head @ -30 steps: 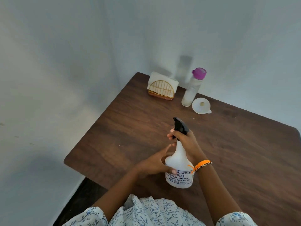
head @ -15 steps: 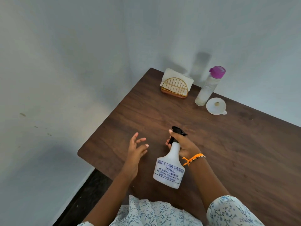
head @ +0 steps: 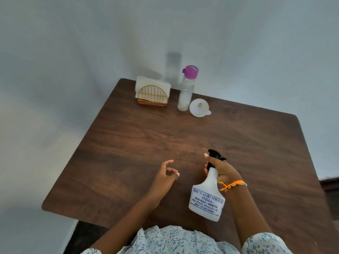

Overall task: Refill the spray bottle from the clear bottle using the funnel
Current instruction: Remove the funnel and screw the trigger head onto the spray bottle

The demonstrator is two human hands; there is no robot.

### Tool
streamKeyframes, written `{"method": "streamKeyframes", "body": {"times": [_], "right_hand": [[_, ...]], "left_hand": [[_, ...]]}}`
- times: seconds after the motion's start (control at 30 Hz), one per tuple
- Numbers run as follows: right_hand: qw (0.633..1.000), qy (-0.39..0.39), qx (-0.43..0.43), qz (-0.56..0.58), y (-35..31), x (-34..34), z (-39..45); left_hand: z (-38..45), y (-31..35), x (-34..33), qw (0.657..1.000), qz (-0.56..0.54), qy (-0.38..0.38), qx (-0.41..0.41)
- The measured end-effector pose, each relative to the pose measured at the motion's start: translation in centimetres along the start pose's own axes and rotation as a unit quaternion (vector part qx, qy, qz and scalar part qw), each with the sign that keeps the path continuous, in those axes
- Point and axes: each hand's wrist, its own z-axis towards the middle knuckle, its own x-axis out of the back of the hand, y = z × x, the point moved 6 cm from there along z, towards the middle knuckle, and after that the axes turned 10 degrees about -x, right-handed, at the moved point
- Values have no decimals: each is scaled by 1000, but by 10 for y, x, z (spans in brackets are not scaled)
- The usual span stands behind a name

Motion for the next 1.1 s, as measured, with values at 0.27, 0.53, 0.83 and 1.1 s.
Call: {"method": "streamKeyframes", "body": {"times": [0.27, 0.53, 0.83, 1.1], "right_hand": [[999, -26, 30, -27, -9, 7, -6], [979, -22, 194, -53, -65, 16, -39], [918, 0, 395, 21, -167, 30, -44], [890, 0, 456, 3, -258, 29, -11]], "left_hand": [[10, 1, -13, 999, 20, -28, 14], [25, 21, -36, 994, 61, -91, -2], [73, 60, -67, 991, 87, -90, -41], [124, 77, -68, 992, 103, -43, -50]]}}
